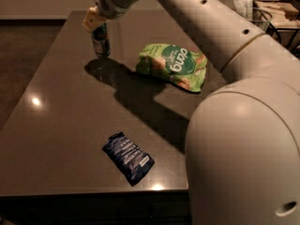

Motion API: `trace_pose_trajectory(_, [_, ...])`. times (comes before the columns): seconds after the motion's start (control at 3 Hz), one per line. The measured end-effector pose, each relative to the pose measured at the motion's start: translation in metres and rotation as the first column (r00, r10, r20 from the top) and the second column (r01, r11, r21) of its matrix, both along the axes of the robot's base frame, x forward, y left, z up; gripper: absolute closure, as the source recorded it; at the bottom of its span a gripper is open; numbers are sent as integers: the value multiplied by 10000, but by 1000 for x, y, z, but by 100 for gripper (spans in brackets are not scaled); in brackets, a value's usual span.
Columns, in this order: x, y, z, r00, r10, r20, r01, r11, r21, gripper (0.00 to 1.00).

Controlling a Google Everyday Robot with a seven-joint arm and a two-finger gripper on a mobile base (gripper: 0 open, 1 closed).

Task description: Knock redbull can over

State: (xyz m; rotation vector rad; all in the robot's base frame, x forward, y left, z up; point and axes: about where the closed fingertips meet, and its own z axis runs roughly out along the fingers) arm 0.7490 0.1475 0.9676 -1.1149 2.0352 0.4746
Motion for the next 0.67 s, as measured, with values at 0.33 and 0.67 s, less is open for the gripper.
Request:
trace_pose_trajectory(0.33, [-36,-25,15,9974,712,-137,-721,9936,-871,100])
trace_pose_trajectory(0.67, [-73,-41,21,9848,1615,-638,-1696,9736,-1530,100])
